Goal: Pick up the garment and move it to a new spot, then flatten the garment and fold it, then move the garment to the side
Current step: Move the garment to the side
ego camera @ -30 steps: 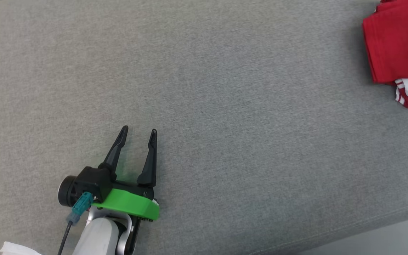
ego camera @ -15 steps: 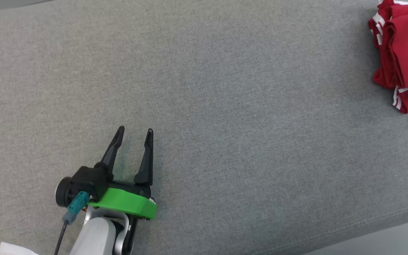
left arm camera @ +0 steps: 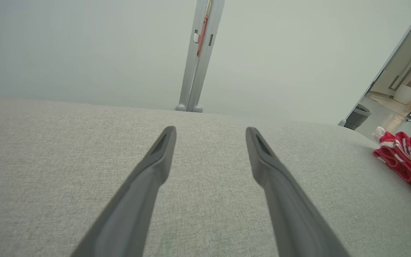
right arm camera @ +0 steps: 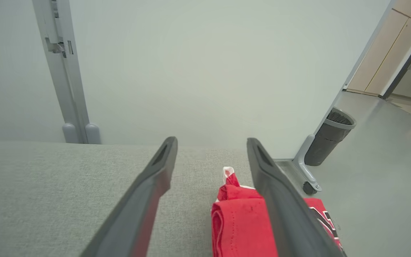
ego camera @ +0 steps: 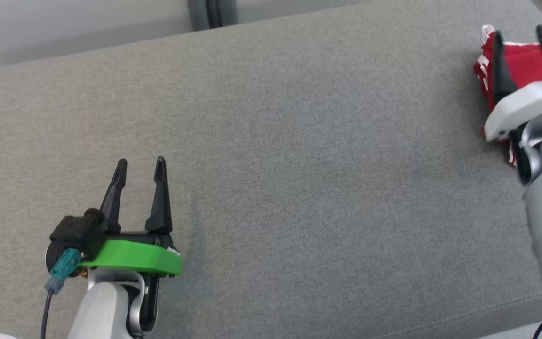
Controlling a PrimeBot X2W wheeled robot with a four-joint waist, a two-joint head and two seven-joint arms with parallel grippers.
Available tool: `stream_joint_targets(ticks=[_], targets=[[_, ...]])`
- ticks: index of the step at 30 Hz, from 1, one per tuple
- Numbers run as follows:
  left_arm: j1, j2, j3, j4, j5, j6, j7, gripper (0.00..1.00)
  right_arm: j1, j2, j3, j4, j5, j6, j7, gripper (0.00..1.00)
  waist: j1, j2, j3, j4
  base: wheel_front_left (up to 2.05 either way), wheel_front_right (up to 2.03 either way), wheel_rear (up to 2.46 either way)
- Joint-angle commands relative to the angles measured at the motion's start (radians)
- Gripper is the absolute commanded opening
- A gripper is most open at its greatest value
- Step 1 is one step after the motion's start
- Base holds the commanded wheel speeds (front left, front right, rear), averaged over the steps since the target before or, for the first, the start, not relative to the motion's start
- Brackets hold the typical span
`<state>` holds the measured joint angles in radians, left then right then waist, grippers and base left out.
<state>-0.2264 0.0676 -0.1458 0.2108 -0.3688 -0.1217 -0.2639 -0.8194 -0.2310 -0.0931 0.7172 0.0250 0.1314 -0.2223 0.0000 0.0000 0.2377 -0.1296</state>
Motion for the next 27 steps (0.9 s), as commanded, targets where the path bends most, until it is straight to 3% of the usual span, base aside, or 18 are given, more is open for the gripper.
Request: stream_joint_targets(ticks=[1,12,20,27], targets=[[0.023,-0.003,0.009,0.008,-0.007,0.005,0.0,1.0,0.046,0.012,-0.003,-0.01,0.004,-0.002,-0.014,1.0,0.0,0.0,-0.059,0.042,0.0,0.0,0.0],[0.142,-0.013,0.062,0.023,-0.037,0.005,0.0,1.0,0.393,0.166,-0.011,-0.2,0.01,-0.002,-0.043,1.0,0.0,0.0,-0.157,0.097,0.0,0.0,0.0],[0.24,-0.016,0.075,0.026,-0.032,0.009,0.0,1.0,0.607,0.177,0.042,-0.358,0.113,-0.002,-0.043,1.0,0.0,0.0,-0.196,0.12,0.0,0.0,0.0],[0.305,-0.016,0.055,0.009,-0.064,0.031,0.0,1.0,0.712,0.178,0.076,-0.409,0.156,-0.002,-0.043,1.0,0.0,0.0,-0.215,0.133,0.0,0.0,0.0]])
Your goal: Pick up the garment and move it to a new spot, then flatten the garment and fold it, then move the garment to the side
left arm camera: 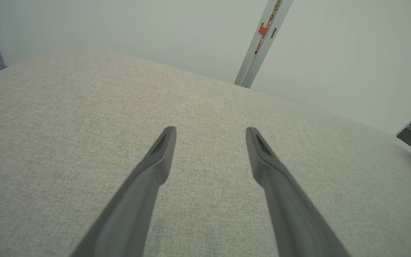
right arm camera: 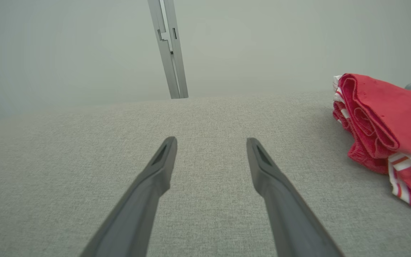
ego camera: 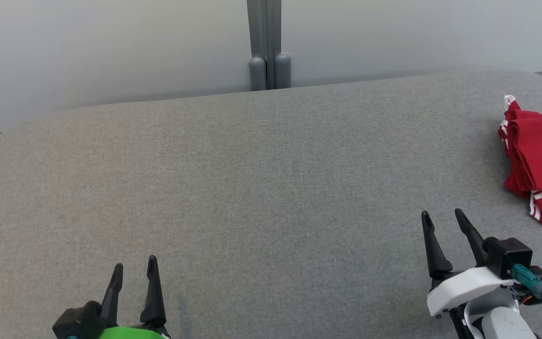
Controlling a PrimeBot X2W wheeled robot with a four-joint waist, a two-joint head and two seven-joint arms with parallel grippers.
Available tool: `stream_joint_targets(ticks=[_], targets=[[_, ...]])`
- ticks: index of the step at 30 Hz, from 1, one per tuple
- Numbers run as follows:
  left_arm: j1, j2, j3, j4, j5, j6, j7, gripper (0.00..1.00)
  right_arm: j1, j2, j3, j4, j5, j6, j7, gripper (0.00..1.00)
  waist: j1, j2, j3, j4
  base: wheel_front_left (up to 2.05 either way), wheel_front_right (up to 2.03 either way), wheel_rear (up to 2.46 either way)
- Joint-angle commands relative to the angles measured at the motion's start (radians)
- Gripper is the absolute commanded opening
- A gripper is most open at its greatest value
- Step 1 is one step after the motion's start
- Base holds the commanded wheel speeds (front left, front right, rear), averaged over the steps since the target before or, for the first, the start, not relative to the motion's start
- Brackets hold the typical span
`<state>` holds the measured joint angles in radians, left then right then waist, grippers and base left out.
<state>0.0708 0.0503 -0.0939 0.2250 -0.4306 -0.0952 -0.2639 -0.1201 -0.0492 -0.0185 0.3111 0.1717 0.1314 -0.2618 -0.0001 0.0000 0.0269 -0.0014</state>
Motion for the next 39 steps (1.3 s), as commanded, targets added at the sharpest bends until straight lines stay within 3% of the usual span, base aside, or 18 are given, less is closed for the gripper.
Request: stream_joint_targets(ticks=[1,25,26,30,39], targets=[[0.013,0.001,0.0,-0.007,-0.004,0.006,0.0,1.0,0.019,-0.004,0.002,-0.005,0.015,-0.002,-0.004,1.0,0.0001,0.0,-0.007,0.007,0.0,0.0,0.0],[0.005,0.001,-0.015,-0.01,0.015,0.018,0.0,1.0,0.046,-0.003,-0.001,0.01,0.04,-0.002,-0.004,1.0,0.0001,0.0,-0.022,0.007,0.0,0.0,0.0],[0.012,0.0,-0.018,-0.006,0.008,0.016,0.0,0.0,0.034,0.001,-0.002,0.012,0.036,0.0,0.0,0.0,0.0001,0.0,-0.022,0.007,0.0,0.0,0.0],[0.019,-0.002,-0.02,0.029,0.006,0.016,0.001,0.0,0.05,0.008,-0.002,0.046,0.038,0.0,0.005,0.0,0.0001,0.0,-0.023,0.007,0.0,0.0,0.0],[-0.007,0.001,0.005,0.028,-0.144,0.009,0.044,0.0,0.042,0.007,-0.017,0.034,0.21,0.0,0.053,0.0,0.0001,0.0,-0.023,0.006,0.0,0.0,0.0]])
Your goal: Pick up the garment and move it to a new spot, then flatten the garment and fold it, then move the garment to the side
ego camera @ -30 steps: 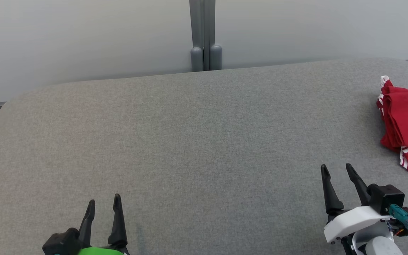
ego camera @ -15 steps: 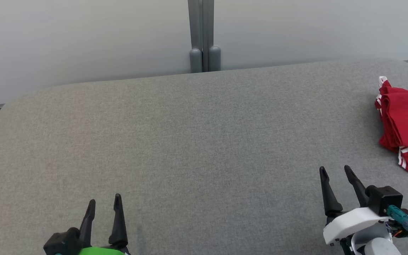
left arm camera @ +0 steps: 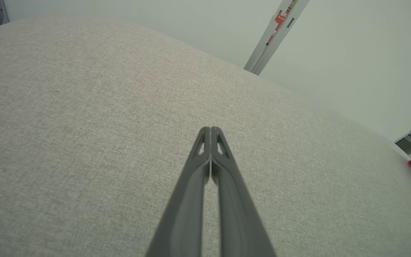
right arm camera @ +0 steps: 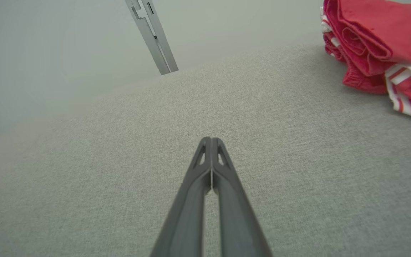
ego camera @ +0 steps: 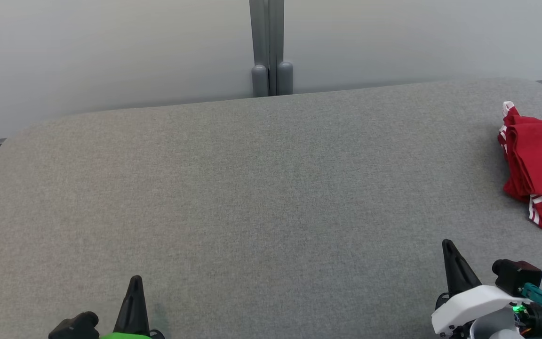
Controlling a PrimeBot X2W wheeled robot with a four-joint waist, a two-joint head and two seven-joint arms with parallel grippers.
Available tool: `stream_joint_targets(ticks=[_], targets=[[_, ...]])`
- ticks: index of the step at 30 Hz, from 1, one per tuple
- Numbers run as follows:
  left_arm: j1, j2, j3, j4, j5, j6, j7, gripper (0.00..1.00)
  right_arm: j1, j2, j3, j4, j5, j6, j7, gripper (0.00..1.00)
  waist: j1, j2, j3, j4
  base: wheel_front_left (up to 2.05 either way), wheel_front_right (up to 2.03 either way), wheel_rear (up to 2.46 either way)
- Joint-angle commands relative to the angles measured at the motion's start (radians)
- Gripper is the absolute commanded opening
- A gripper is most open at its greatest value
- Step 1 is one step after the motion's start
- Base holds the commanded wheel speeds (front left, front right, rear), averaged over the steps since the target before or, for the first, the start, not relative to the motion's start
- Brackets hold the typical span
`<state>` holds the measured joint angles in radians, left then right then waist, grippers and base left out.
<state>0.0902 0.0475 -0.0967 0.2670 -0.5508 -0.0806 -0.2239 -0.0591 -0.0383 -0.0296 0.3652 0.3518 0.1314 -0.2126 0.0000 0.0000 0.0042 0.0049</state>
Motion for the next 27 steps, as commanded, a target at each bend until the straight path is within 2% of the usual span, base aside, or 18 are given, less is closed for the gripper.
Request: stream_joint_targets(ticks=[1,27], targets=[[-0.029,0.005,0.01,-0.014,-0.037,-0.006,0.008,0.0,-0.019,-0.004,-0.006,-0.022,0.046,0.0,0.008,0.0,0.0,0.0,0.0,0.0,0.0,0.0,0.0],[-0.088,0.01,0.07,-0.019,-0.38,-0.021,0.112,0.0,-0.031,-0.008,-0.031,-0.059,0.446,0.0,0.111,0.0,0.0,0.0,0.0,-0.001,0.0,0.0,0.0]])
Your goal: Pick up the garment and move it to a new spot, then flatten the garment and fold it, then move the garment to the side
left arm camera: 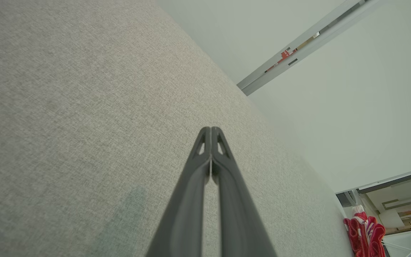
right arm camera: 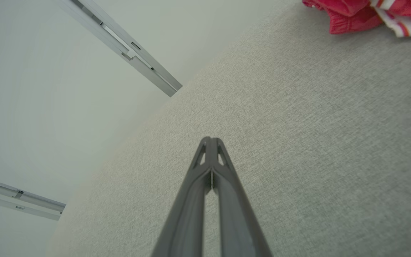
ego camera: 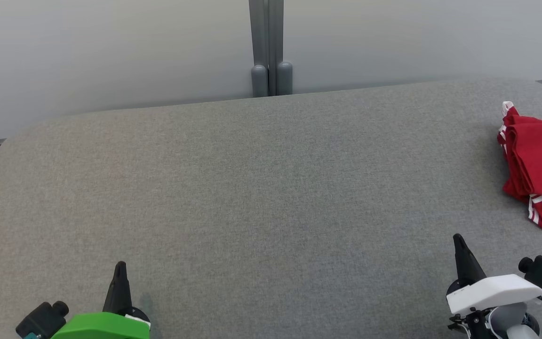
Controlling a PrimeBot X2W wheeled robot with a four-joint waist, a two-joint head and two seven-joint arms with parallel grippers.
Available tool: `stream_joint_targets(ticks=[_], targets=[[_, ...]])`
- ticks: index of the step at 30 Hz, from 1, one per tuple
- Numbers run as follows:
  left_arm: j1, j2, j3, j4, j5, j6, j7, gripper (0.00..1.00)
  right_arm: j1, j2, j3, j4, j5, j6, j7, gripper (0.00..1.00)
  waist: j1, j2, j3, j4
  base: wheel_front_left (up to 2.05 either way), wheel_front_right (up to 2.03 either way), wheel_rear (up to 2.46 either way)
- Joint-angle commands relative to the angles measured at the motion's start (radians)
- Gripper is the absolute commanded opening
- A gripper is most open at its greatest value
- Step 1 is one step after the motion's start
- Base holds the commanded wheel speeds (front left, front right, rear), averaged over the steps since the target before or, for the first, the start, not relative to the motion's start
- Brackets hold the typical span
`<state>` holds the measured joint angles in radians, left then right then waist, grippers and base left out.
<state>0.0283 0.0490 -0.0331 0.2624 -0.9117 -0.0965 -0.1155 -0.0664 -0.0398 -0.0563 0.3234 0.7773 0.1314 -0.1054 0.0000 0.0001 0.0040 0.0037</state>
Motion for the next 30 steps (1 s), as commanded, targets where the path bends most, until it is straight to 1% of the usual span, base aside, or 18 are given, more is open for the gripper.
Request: stream_joint_targets(ticks=[1,16,30], targets=[[-0.028,0.009,0.009,-0.014,-0.031,-0.006,0.007,0.0,-0.024,-0.006,-0.005,-0.018,0.035,0.0,0.008,0.0,0.0,-0.0001,0.0,0.0,0.0,0.0,0.0],[-0.056,0.01,0.039,-0.016,-0.188,-0.012,0.056,0.0,-0.03,-0.008,-0.018,-0.033,0.219,-0.001,0.057,0.0,0.0,-0.0001,0.0,-0.001,0.0,0.0,0.0],[-0.077,0.01,0.063,-0.017,-0.314,-0.019,0.096,0.0,-0.035,-0.009,-0.028,-0.045,0.367,-0.001,0.097,0.0,0.0,-0.0001,0.0,-0.001,0.0,0.0,0.0]])
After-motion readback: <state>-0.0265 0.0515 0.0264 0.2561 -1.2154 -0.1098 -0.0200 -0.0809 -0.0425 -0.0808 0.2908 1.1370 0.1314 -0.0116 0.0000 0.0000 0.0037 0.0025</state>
